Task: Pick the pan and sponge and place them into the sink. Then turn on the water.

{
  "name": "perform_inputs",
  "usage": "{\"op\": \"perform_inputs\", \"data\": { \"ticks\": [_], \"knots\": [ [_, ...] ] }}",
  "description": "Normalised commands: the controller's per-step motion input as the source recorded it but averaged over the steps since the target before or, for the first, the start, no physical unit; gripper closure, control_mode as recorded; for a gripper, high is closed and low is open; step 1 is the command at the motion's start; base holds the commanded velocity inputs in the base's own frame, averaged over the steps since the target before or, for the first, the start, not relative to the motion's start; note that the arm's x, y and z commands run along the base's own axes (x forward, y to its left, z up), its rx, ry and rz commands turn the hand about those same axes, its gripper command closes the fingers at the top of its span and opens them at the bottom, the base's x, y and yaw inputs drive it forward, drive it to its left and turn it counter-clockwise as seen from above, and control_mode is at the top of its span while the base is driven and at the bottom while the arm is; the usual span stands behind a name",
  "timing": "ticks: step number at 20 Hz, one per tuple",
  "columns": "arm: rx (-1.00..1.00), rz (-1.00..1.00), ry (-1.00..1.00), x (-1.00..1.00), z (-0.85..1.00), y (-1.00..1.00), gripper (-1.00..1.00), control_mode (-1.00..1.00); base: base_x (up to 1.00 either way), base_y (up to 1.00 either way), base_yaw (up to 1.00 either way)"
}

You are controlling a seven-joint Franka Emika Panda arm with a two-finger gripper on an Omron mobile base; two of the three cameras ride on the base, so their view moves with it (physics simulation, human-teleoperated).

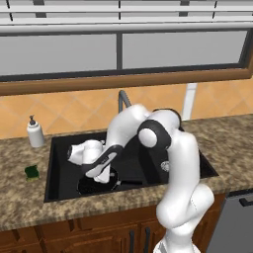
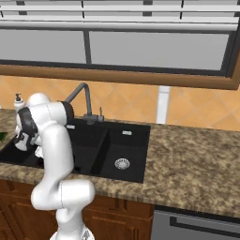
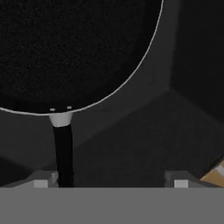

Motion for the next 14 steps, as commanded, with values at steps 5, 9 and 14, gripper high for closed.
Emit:
{"op": "perform_inputs", "data": {
  "ticks": [5,9,14],
  "knots": [
    [0.0,0.0,-0.06,-0.27,0.74,-0.01,-1.0,-1.0,0.0,0.0,0.0],
    [0.0,0.0,-0.09,-0.39,0.94,0.41,-1.0,-1.0,0.0,0.0,0.0],
    [0.05,-0.12,-0.24,-0.56,0.88,0.49,-1.0,-1.0,0.0,0.0,0.0]
  ]
}}
